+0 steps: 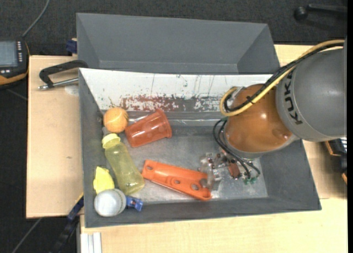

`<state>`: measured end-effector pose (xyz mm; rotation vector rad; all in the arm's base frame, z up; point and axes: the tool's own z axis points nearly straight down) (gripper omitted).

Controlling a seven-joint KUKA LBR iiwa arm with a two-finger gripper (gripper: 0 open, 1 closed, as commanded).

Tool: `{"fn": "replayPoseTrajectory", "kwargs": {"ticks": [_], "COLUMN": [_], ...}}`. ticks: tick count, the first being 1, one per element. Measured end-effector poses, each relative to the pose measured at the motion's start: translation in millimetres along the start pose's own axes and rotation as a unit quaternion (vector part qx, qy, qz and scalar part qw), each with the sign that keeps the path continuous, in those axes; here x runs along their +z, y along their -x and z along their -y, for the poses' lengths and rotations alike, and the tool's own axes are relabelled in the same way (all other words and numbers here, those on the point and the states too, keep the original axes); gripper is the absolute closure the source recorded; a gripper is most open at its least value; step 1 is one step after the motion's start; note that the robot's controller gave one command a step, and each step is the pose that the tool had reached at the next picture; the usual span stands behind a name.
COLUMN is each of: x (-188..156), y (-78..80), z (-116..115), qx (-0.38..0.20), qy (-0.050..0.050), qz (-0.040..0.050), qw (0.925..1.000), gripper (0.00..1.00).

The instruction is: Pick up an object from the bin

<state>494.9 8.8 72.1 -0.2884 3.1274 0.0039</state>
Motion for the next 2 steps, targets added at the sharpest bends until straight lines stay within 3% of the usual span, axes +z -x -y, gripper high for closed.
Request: {"fn": "replayPoseTrajectory", "kwargs": {"ticks": [1, 2], "x": [1, 1], "y": [11.5, 15.3], "z": [-35, -61], "qx": [-0.051, -0.06], "qy": [-0.001, 0.001], "qz": [0.0014, 0.0018], "qw": [0.9987, 0.9982], "gripper": [1.0, 1.0]}}
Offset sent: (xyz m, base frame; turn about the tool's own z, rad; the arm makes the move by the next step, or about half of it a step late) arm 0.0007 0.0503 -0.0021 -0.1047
